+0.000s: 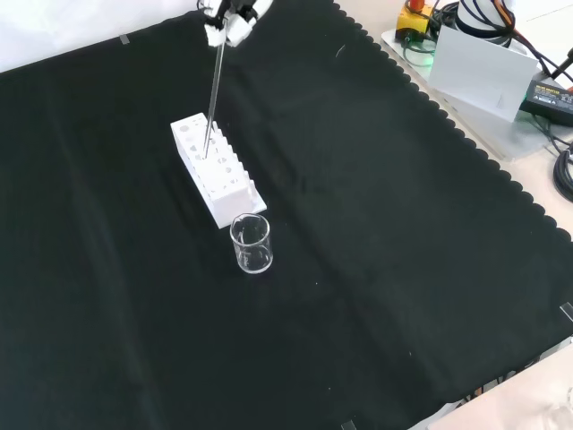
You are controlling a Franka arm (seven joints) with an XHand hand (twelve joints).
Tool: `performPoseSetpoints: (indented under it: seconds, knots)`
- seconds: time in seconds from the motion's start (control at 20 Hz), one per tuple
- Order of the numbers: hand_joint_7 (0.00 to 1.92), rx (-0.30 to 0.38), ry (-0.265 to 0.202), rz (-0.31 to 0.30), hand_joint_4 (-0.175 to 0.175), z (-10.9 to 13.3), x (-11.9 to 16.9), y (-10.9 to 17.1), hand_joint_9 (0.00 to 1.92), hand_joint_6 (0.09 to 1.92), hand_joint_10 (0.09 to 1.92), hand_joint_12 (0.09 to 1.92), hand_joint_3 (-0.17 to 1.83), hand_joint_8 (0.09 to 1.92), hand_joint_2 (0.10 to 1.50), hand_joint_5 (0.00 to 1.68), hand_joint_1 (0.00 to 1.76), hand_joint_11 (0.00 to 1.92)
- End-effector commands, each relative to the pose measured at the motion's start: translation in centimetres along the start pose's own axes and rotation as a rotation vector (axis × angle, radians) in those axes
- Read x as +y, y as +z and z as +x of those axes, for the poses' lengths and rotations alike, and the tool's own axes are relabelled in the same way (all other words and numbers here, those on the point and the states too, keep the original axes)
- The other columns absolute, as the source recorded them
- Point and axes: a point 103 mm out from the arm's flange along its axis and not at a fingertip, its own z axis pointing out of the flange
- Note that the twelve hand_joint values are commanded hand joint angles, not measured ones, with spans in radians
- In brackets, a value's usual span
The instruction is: Stir in the beaker to the left of the white test tube rack with the glass rod.
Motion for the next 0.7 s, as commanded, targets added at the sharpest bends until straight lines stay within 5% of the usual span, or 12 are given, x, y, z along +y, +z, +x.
performPoseSetpoints:
  seconds: [0.05,0.7]
  knots:
    - [1.29,0.031,-0.058,0.004,-0.175,2.9,2.2,0.5,1.85,0.58,0.52,0.72,-0.17,0.59,1.07,1.25,1.31,1.71]
    - [1.29,0.045,-0.152,0.014,-0.175,7.4,4.9,1.6,1.85,0.57,0.52,0.72,-0.17,0.59,1.07,1.25,1.31,1.71]
